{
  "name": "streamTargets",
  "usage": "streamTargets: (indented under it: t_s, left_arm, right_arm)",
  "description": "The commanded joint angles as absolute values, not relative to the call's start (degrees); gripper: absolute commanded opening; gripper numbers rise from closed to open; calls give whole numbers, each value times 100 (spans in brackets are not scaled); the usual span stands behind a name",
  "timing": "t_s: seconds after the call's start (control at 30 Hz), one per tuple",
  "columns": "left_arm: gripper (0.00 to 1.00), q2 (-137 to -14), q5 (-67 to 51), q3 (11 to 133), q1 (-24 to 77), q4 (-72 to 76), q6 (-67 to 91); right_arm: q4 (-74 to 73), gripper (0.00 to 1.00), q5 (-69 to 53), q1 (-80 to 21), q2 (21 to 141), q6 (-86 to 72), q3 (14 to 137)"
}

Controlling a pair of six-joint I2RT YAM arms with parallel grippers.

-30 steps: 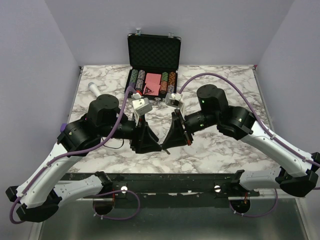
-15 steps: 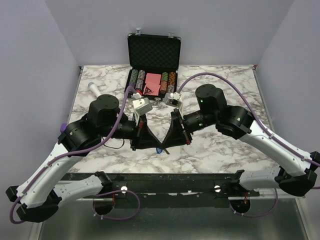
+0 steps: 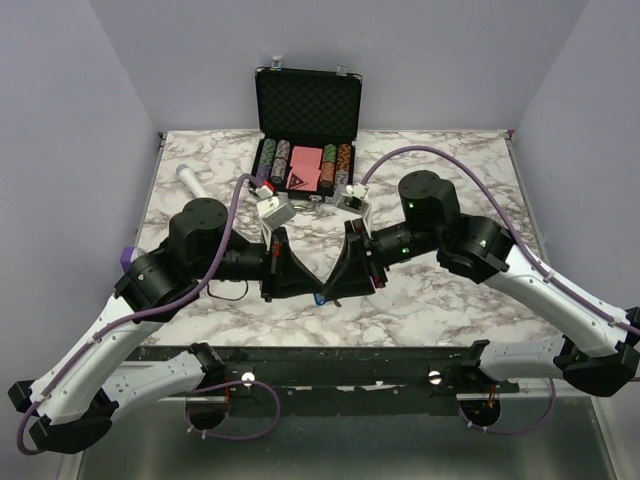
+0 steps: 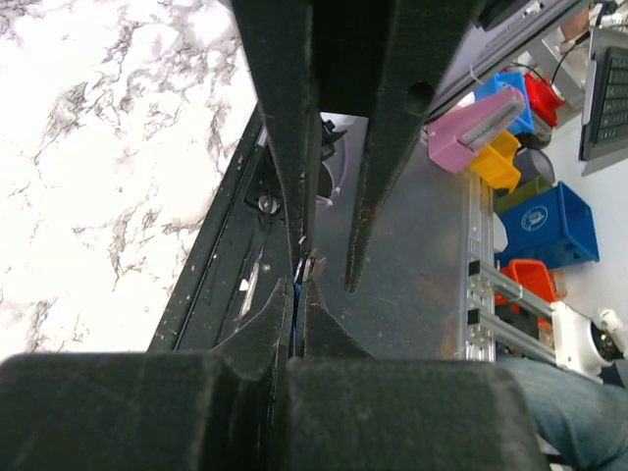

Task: Remove the keys from the keyring

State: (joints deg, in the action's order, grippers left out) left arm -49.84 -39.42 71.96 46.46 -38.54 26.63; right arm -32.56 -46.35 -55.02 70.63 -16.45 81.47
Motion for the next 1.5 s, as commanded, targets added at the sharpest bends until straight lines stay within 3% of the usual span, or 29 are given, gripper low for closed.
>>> streamTargets:
  t_s: [0.0,0.13,0.27,0.57,1.47]
  left_arm:
    - [0,-4869,-3727,7154,4650,-3270,2971]
    - [0,-4790,-3543,7146,4650,-3226,3049]
    - [0,-4667,-3288,7084,4658,-2919,3321]
    - [0,-4237,-2637,6592,4667,-1803,4086]
    - [0,-4342,-1951,6706,4667,-1652,4614]
  right_arm:
    - [-2690,41,-4157,-5528,6987,-1740,8069]
    - [-2479,55,-3965,-5537,6873,-1872,8007]
    - [-1725,61,-3061,-5528,6557,-2529,7665]
    - [333,62,-1996,-5528,5696,-3946,6513]
    - [800,48,-2285,-5528,6012,-4140,6583]
